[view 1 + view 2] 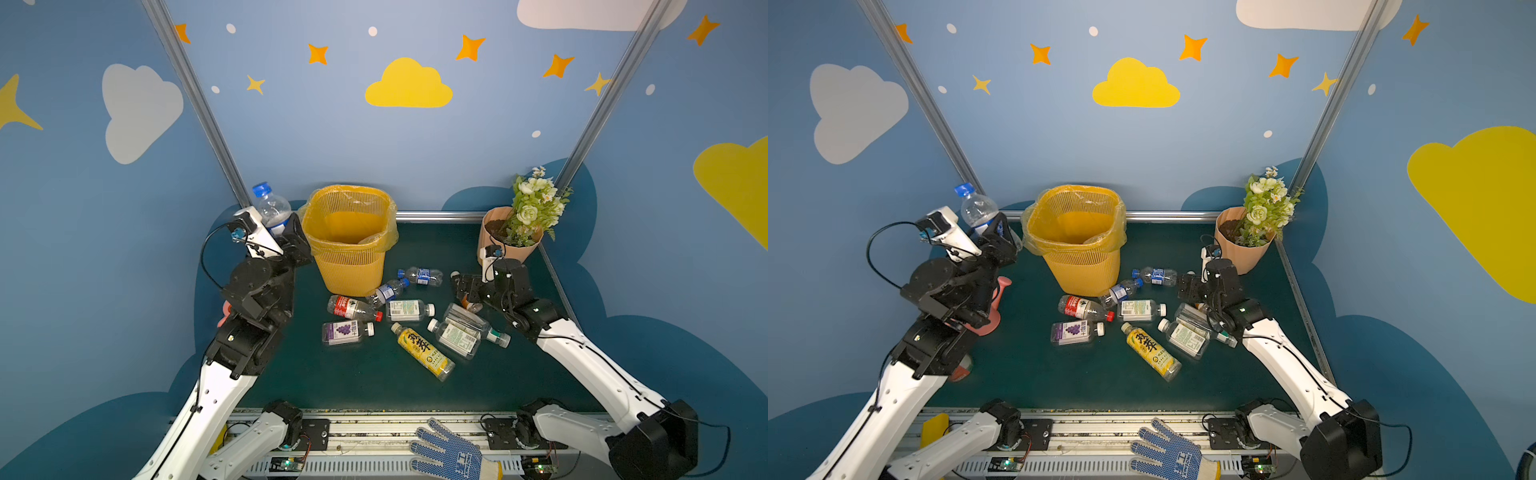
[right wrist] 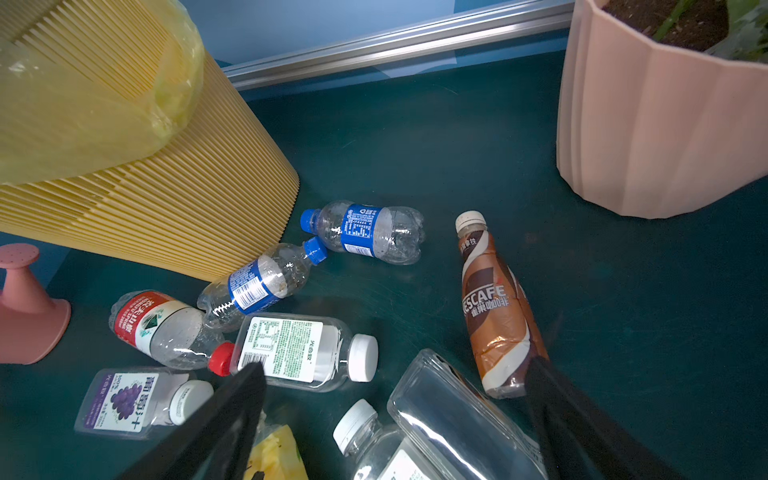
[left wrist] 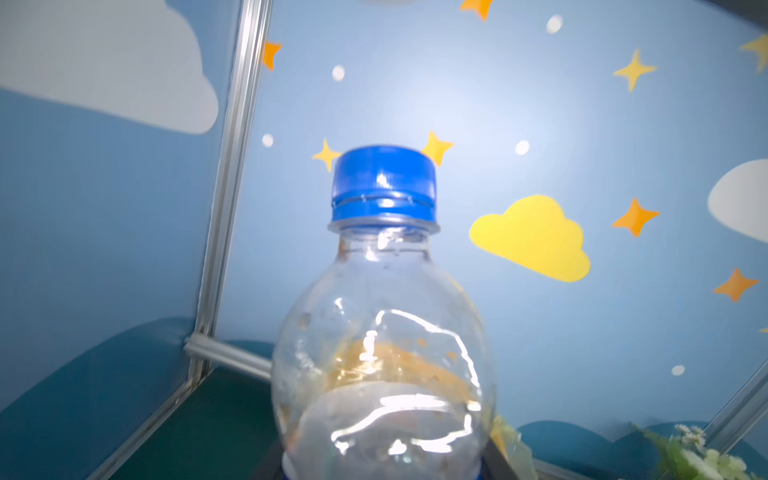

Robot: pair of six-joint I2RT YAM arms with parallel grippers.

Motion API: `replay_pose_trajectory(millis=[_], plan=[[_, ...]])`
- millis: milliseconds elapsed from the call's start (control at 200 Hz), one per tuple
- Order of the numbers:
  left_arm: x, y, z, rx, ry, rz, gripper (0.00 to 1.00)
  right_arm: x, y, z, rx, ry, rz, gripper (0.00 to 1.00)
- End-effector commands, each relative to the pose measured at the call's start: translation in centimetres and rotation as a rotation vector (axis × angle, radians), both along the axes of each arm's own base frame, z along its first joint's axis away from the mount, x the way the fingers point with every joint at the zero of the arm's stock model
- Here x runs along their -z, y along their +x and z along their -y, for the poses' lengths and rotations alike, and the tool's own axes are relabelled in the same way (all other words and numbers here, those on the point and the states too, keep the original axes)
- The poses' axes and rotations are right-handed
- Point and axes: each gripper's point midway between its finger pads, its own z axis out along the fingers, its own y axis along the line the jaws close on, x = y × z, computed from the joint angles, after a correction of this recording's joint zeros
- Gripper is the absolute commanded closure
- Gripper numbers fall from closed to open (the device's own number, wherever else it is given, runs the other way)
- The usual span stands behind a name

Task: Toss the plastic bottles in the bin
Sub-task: 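Carry the blue-capped bottle over the bin and release it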

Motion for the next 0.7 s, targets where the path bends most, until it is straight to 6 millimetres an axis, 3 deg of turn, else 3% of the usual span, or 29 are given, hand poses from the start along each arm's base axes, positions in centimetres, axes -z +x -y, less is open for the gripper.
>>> replay_pose_trajectory(millis=[0, 95, 190, 260, 305, 355, 541, 626, 696], plan=[[-2.4, 2.6, 2.4, 0.054, 0.09, 0.056, 0.49, -0.3, -0.4, 0.9, 0.029, -0.007, 0.005, 0.05], [-0.4, 7.1, 4.6, 0.135, 0.09, -0.069, 0.45, -0.3, -0.7, 1.1, 0.033, -0.013, 0.005, 0.05], [4.0, 11.9, 7.2, 0.281, 0.02, -0.283, 0.4, -0.7, -1.1, 1.5, 0.037, -0.016, 0.017, 0.05], [6.7, 13.6, 9.4, 0.38, -0.006, -0.42, 0.27, -1.0, -1.3, 2.0, 0.049, -0.022, 0.026, 0.05], [7.1, 14.0, 10.1, 0.406, -0.015, -0.458, 0.13, -1.2, -1.6, 2.3, 0.056, -0.027, 0.034, 0.05], [6.6, 14.0, 9.9, 0.389, -0.026, -0.453, 0.01, -1.4, -1.8, 2.8, 0.069, -0.033, 0.042, 0.05], [0.0, 10.2, 7.4, 0.328, -0.049, -0.198, 0.0, -1.3, -2.3, 3.7, 0.096, -0.023, 0.06, 0.05], [-1.2, 7.9, 6.7, 0.323, -0.052, -0.124, 0.0, -0.9, -2.1, 3.6, 0.098, -0.003, 0.053, 0.05], [-0.3, 6.7, 5.9, 0.298, -0.047, -0.12, 0.0, -0.7, -1.8, 3.1, 0.089, 0.013, 0.041, 0.05]])
